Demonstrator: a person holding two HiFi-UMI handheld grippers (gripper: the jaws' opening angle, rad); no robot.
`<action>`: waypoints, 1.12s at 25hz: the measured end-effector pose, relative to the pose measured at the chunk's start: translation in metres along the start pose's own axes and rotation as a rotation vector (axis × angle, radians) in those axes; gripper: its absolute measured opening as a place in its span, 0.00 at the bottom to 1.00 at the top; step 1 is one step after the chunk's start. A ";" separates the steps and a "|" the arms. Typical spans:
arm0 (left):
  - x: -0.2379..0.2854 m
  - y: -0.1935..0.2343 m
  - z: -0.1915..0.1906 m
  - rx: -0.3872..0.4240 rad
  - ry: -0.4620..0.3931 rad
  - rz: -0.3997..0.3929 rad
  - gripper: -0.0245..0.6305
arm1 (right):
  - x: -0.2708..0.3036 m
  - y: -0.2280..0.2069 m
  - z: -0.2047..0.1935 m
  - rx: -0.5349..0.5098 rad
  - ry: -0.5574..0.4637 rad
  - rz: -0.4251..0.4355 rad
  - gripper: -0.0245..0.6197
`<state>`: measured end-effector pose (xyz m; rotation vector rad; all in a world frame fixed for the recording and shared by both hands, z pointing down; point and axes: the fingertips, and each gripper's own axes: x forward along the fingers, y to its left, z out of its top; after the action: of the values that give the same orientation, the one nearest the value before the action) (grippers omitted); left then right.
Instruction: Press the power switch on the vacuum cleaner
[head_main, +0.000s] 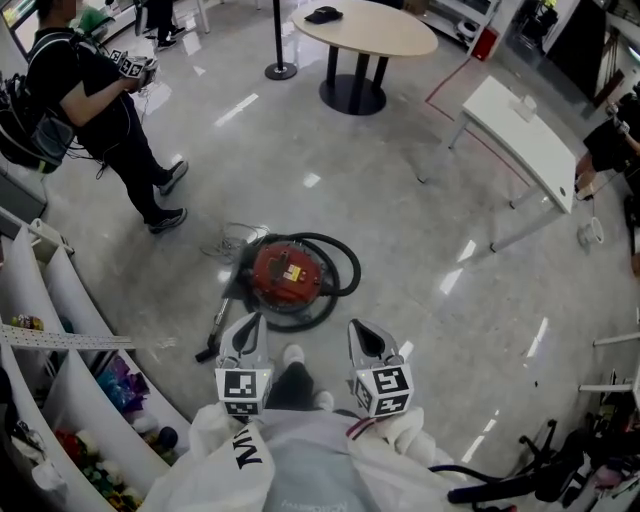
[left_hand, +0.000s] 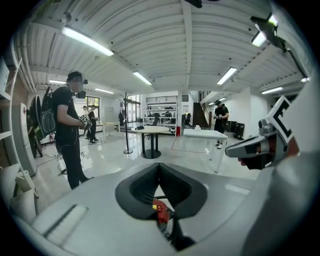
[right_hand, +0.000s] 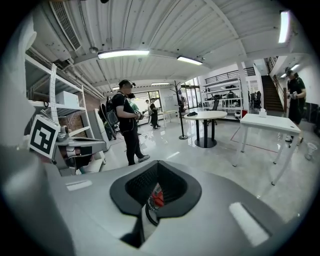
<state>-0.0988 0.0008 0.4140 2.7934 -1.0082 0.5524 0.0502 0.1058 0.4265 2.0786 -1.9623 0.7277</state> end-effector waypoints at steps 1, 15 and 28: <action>0.003 0.004 0.000 -0.003 0.003 0.003 0.04 | 0.004 0.001 0.001 -0.001 0.004 0.003 0.04; 0.033 0.052 0.001 -0.042 -0.007 -0.009 0.04 | 0.043 0.014 0.029 -0.041 0.019 -0.031 0.04; 0.047 0.057 -0.002 -0.063 0.002 -0.034 0.04 | 0.047 0.005 0.033 -0.048 0.044 -0.068 0.04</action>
<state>-0.1022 -0.0708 0.4331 2.7485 -0.9593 0.5099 0.0529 0.0483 0.4195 2.0730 -1.8575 0.6996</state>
